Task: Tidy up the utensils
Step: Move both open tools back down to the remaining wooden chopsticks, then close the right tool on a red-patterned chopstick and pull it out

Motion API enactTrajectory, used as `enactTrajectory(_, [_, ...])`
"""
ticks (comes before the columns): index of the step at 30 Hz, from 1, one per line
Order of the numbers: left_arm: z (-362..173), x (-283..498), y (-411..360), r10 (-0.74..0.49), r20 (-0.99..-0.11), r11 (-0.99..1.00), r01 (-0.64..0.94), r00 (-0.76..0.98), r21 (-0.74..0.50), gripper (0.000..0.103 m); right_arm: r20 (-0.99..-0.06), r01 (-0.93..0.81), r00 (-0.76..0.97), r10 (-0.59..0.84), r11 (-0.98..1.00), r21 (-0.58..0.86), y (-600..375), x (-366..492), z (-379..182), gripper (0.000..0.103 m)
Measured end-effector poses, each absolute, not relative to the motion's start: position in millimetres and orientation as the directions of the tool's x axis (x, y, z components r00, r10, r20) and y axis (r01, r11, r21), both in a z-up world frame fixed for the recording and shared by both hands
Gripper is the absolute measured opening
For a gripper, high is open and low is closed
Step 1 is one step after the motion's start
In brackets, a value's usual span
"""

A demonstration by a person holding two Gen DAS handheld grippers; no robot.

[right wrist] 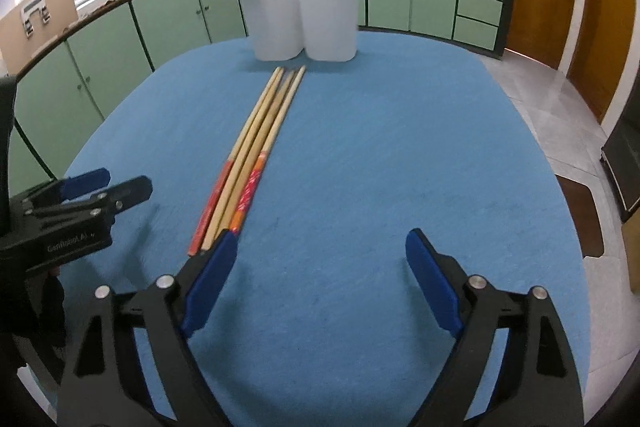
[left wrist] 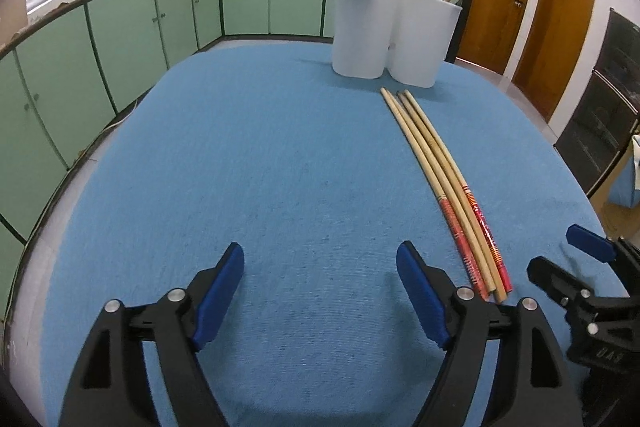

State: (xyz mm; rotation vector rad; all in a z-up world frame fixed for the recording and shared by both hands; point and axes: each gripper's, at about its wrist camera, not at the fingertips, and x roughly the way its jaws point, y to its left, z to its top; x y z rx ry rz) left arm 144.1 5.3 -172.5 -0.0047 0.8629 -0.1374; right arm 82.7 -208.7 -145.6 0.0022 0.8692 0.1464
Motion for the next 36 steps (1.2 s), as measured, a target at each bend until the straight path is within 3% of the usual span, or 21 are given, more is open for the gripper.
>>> enactTrajectory(17, [-175, 144, 11, -0.118, -0.779, 0.992, 0.113, 0.615, -0.062, 0.08, -0.788, -0.122, 0.611, 0.075, 0.992, -0.001, -199, 86, -151, 0.074])
enactTrajectory(20, [-175, 144, 9, -0.115, -0.78, 0.992, 0.114, 0.615, -0.056, 0.08, -0.785, -0.153, 0.609, 0.115, 0.988, 0.026, -197, 83, -151, 0.066])
enactTrajectory(25, [-175, 143, 8, -0.113, -0.779, 0.992, 0.116, 0.617, -0.052, 0.08, -0.789, -0.194, 0.597, 0.146, 0.98, 0.035, -188, 80, -152, 0.043])
enactTrajectory(29, [-176, 143, 8, -0.107, -0.781, 0.992, 0.116, 0.616, -0.044, 0.08, -0.787, -0.201, 0.597, 0.154, 0.979, 0.039, -183, 82, -151, 0.034])
enactTrajectory(34, [-175, 141, 4, -0.106, -0.779, 0.991, 0.13, 0.618, -0.032, 0.08, -0.787, -0.24, 0.589, 0.181, 0.97, 0.044, -175, 81, -152, 0.007])
enactTrajectory(36, [-176, 141, 3, -0.115, -0.781, 0.99, 0.133, 0.614, -0.04, 0.08, -0.786, -0.237, 0.589, 0.186, 0.97, 0.051, -176, 82, -151, 0.007])
